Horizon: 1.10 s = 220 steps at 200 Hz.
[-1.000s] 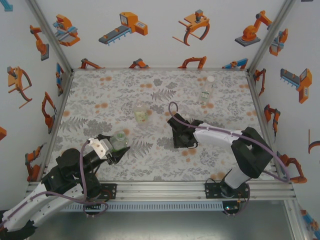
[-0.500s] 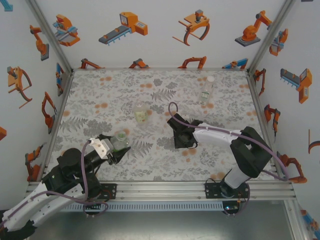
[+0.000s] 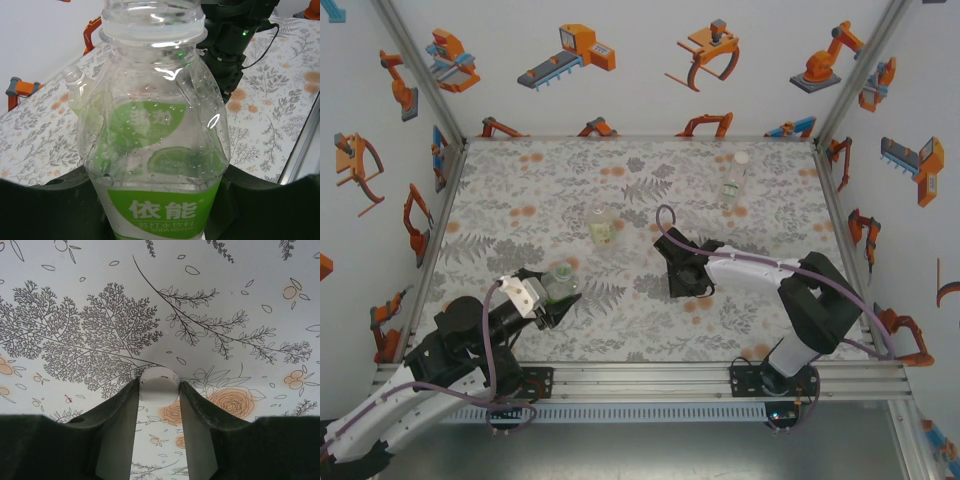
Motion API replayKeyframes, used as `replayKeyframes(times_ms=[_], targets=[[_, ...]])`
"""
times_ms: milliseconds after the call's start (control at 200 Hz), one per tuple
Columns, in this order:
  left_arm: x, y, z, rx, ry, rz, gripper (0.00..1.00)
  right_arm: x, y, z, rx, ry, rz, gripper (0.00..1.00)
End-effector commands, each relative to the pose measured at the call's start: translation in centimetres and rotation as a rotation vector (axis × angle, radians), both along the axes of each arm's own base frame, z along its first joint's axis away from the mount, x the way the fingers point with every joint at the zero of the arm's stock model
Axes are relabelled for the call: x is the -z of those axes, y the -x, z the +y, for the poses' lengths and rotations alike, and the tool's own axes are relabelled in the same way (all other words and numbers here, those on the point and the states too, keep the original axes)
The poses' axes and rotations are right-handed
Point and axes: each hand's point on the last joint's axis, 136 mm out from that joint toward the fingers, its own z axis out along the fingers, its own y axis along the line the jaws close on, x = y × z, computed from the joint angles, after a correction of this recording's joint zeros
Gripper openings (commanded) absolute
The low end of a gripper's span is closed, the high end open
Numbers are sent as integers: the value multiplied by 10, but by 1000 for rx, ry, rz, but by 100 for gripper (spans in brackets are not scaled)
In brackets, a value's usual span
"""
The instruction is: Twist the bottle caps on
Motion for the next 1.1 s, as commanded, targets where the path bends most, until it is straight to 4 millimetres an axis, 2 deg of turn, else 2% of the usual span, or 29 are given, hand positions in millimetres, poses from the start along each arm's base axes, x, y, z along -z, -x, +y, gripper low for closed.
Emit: replayKeyframes(times_ms=[0,160,350,646,661,731,791,931,1096], targets=[[-3,1,-1,6,29,5,0,2,1,2,9,1,11,38],[-3,0,-1,5,27,8,0,-3,1,1,8,-3,-2,34],[0,-1,-3,6,16,13,0,-22,-3,0,-1,-16,-39,28],[7,0,-14,44,-28,37,0,-78,-4,11,-82,-90,-94,23],[13,-2,-19,47,-53,51,0,-81,-4,12,-86,-97,-95,23],[16,-3,-23,58,-71,64,0,-90,-4,14,-98,-115,-96,23],[18,-3,-26,66,-79,72,0,-89,-6,12,-93,-121,-76,23],[23,-3,-30,76,-96,89,0,-73,-10,8,-84,-112,-17,22],[26,-3,-33,83,-113,104,0,-64,-16,16,-99,-106,11,22]])
